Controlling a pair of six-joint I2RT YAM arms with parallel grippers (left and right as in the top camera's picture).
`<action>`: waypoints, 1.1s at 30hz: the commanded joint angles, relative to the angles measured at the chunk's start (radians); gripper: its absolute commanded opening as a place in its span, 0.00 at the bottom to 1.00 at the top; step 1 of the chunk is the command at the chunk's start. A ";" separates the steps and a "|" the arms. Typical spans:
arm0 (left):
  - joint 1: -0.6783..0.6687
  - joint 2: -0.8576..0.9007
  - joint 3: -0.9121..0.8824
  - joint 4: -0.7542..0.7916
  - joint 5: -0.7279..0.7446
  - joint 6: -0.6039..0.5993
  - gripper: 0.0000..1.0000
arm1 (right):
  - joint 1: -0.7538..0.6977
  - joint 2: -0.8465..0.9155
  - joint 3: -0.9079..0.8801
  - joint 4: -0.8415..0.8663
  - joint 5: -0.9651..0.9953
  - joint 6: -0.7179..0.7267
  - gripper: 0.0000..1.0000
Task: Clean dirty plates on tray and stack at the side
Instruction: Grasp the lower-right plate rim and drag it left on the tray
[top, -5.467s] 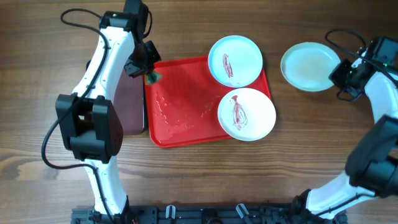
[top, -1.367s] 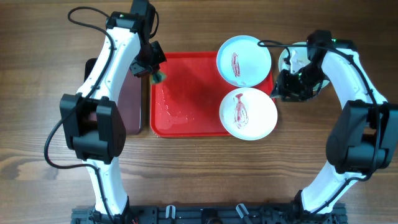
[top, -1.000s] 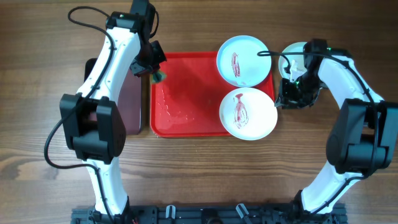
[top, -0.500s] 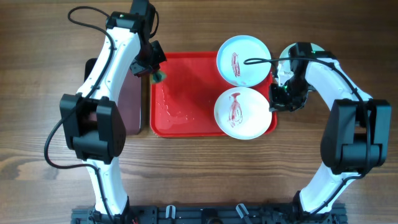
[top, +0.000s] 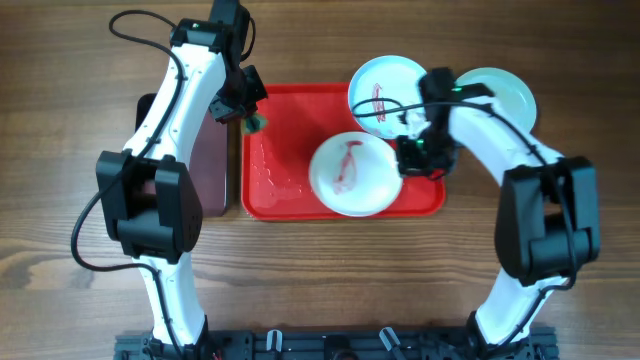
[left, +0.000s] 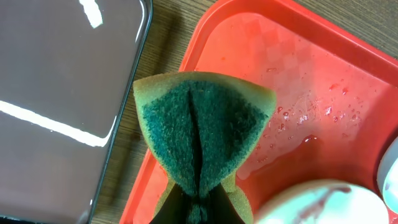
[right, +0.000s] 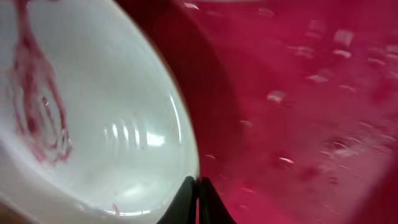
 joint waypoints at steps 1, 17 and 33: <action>-0.002 0.005 0.018 0.002 0.011 0.016 0.04 | 0.098 -0.014 -0.006 0.094 -0.011 0.188 0.04; -0.002 0.005 0.018 0.003 0.011 0.017 0.04 | 0.242 -0.011 -0.006 0.312 0.055 0.274 0.43; -0.002 0.005 0.018 0.004 0.011 0.020 0.04 | 0.242 0.114 -0.006 0.379 -0.119 0.276 0.28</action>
